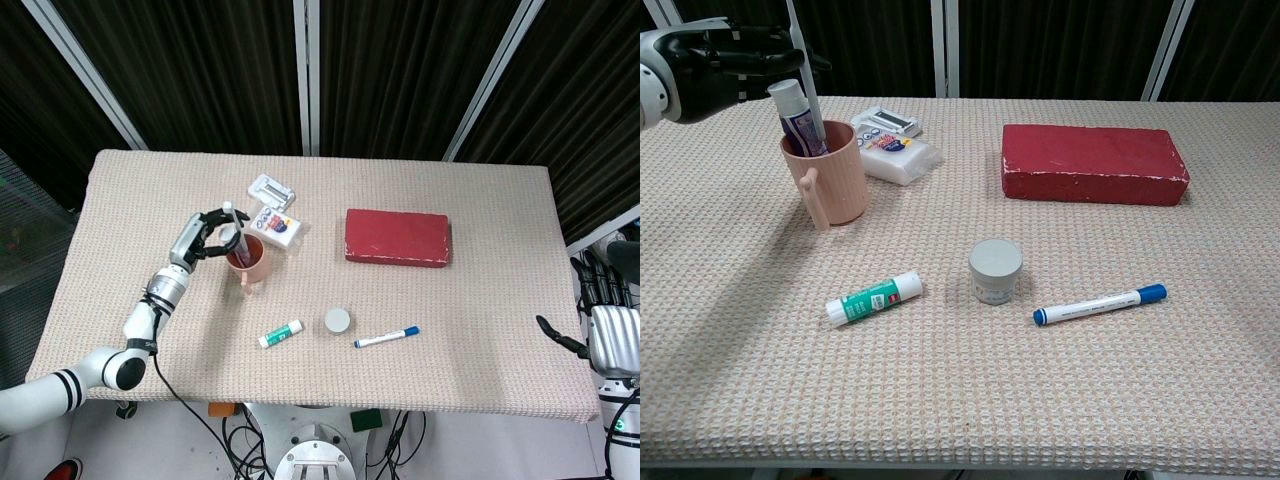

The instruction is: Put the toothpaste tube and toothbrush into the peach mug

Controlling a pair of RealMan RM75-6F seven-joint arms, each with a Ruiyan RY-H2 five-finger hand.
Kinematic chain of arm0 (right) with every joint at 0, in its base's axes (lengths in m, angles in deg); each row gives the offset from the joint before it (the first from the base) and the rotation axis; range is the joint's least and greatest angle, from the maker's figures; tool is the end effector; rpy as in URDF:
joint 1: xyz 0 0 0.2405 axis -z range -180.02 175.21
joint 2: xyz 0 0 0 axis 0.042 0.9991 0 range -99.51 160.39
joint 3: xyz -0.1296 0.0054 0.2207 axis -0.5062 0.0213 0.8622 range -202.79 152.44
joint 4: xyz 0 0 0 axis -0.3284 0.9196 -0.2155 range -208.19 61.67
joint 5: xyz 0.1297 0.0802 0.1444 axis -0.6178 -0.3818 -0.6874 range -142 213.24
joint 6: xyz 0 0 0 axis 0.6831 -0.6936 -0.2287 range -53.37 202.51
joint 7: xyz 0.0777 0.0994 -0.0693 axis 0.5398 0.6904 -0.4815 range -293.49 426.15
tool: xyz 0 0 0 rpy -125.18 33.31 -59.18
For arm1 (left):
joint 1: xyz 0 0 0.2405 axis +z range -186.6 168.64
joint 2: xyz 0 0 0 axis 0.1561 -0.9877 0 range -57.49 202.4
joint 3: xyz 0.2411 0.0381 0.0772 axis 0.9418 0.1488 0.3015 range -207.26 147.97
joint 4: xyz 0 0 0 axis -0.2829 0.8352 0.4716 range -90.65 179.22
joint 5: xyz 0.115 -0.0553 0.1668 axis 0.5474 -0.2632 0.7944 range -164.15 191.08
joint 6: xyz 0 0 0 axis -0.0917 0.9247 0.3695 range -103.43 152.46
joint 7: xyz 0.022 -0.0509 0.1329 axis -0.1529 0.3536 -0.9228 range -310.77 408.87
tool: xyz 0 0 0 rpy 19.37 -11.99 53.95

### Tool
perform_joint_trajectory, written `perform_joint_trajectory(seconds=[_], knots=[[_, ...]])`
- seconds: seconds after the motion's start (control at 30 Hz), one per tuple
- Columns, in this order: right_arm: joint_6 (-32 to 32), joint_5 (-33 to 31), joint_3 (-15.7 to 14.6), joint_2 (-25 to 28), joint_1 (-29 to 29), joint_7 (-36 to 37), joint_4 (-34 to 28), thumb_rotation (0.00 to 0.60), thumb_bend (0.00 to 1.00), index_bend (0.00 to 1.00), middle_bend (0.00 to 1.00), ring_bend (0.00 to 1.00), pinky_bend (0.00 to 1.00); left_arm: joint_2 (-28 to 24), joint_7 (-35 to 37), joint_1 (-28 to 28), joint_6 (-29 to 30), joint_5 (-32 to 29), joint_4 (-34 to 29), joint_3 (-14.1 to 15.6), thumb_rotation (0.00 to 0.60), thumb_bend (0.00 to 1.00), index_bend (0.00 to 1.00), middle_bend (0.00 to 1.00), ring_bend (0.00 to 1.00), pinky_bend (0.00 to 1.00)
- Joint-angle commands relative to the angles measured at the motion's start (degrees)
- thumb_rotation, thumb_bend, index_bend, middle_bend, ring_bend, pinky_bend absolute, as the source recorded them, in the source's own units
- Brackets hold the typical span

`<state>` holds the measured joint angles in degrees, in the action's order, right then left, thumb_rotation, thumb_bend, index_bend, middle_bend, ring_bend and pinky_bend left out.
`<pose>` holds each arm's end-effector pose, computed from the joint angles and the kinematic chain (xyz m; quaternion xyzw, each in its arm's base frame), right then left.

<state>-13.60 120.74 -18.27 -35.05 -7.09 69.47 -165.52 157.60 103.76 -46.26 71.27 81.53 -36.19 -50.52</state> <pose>-0.3029 -0.1935 0.1697 0.5490 -0.3779 0.4471 0.5965 -0.1712 0.3779 0.0269 -0.3572 -0.7279 -0.5668 0.1460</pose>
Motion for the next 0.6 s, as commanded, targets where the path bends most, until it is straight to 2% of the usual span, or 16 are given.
perform_joint_trajectory(seconds=[0.03, 0.13, 0.2, 0.3, 0.37, 0.47, 0.6], knots=[[0.1, 0.1, 0.0, -0.1, -0.1, -0.1, 0.0, 0.502, 0.48, 0.00, 0.00, 0.00, 0.00, 0.3, 1.2, 0.1, -0.2, 0.9, 0.6, 0.4, 0.600, 0.40, 0.63, 0.31, 0.15, 0.16], [0.1, 0.1, 0.0, -0.1, -0.1, -0.2, 0.1, 0.502, 0.48, 0.00, 0.00, 0.00, 0.00, 0.4, 2.6, 0.2, -0.3, 2.5, 1.2, 0.9, 0.600, 0.40, 0.51, 0.30, 0.14, 0.16], [0.1, 0.0, 0.1, -0.1, -0.1, -0.2, 0.0, 0.502, 0.48, 0.00, 0.00, 0.00, 0.00, 0.4, 3.7, 0.3, -0.2, 3.6, 1.5, 1.1, 0.600, 0.40, 0.38, 0.28, 0.12, 0.16], [0.2, -0.1, 0.1, -0.1, -0.2, -0.3, 0.0, 0.502, 0.48, 0.00, 0.00, 0.00, 0.00, 0.5, 5.1, 0.4, 0.8, 5.4, 2.2, 1.5, 0.594, 0.40, 0.23, 0.26, 0.11, 0.16], [0.2, 0.0, 0.1, -0.1, -0.2, -0.3, -0.1, 0.502, 0.48, 0.00, 0.00, 0.00, 0.00, 0.6, 5.5, 0.6, 1.6, 6.4, 2.7, 1.8, 0.567, 0.40, 0.15, 0.25, 0.11, 0.16], [0.2, 0.0, 0.1, -0.1, -0.2, -0.4, -0.1, 0.502, 0.48, 0.00, 0.00, 0.00, 0.00, 0.5, 6.0, 1.1, 3.5, 7.7, 3.1, 2.2, 0.480, 0.40, 0.11, 0.24, 0.11, 0.16], [0.1, 0.1, 0.2, -0.1, -0.3, -0.4, -0.2, 0.503, 0.48, 0.00, 0.00, 0.00, 0.00, -0.4, 5.5, 2.5, 7.0, 9.1, 2.6, 2.8, 0.434, 0.40, 0.11, 0.23, 0.10, 0.16]])
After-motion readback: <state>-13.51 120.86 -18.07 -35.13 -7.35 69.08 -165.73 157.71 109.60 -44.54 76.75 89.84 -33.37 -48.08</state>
